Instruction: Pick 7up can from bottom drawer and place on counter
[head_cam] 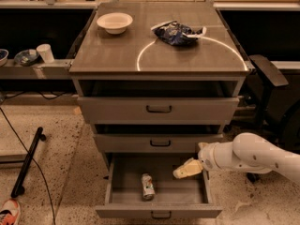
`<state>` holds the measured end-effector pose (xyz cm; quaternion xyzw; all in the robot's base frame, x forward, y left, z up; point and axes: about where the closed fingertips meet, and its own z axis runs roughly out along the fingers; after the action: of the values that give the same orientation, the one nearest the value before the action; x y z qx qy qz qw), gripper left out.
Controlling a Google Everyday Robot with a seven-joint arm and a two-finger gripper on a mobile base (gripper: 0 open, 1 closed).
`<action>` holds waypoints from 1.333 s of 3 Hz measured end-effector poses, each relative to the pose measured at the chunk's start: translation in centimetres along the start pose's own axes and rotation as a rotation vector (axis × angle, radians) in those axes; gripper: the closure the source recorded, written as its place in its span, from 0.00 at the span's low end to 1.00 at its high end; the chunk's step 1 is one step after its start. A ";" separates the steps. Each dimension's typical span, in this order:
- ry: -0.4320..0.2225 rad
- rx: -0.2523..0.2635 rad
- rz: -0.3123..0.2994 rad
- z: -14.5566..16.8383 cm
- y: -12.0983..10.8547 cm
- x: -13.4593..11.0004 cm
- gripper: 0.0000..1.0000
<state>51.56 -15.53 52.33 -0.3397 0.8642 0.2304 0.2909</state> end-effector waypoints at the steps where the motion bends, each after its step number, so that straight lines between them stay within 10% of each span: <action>1: -0.085 -0.032 0.106 6.7 0.3 0.1 0.00; 2: -0.190 0.022 0.212 12.4 -1.3 0.4 0.00; 4: -0.141 0.196 0.307 16.8 -5.1 3.6 0.00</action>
Offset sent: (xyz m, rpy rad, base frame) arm 0.0928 0.0717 -0.1442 0.2719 -0.0832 -0.4036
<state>58.89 -10.51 36.74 -0.1571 0.9017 0.2101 0.3437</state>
